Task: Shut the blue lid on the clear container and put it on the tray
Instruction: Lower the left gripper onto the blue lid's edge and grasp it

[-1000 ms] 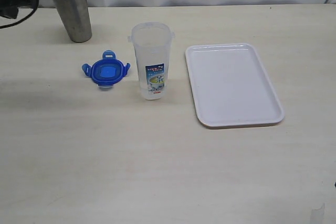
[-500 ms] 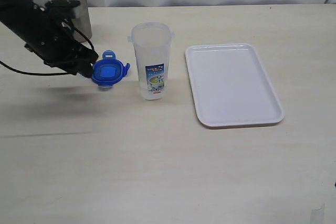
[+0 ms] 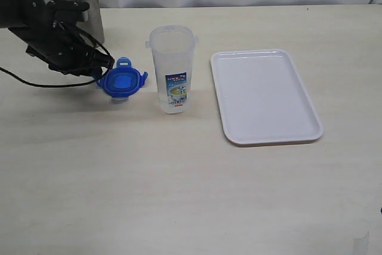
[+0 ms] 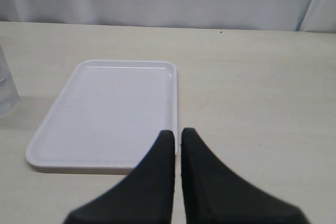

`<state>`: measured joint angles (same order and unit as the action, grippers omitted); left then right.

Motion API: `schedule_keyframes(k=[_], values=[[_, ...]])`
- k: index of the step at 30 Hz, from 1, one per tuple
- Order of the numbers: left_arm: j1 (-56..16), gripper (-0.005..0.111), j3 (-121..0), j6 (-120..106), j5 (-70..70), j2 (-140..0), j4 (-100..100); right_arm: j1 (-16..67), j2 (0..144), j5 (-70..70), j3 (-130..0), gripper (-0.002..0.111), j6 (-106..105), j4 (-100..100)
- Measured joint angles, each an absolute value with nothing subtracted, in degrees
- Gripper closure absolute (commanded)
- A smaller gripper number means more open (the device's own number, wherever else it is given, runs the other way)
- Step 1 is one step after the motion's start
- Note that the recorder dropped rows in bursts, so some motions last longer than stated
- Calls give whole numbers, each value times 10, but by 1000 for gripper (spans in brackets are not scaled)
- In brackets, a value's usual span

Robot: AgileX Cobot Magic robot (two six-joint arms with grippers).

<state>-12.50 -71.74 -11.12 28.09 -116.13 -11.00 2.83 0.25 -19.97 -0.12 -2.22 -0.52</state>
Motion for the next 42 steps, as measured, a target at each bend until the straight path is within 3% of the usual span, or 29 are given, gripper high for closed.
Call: schedule_keyframes(k=[42], values=[[-139,61,-717,-121,224,-1201,-166,28,3,-200,-1,104,-22,-5]])
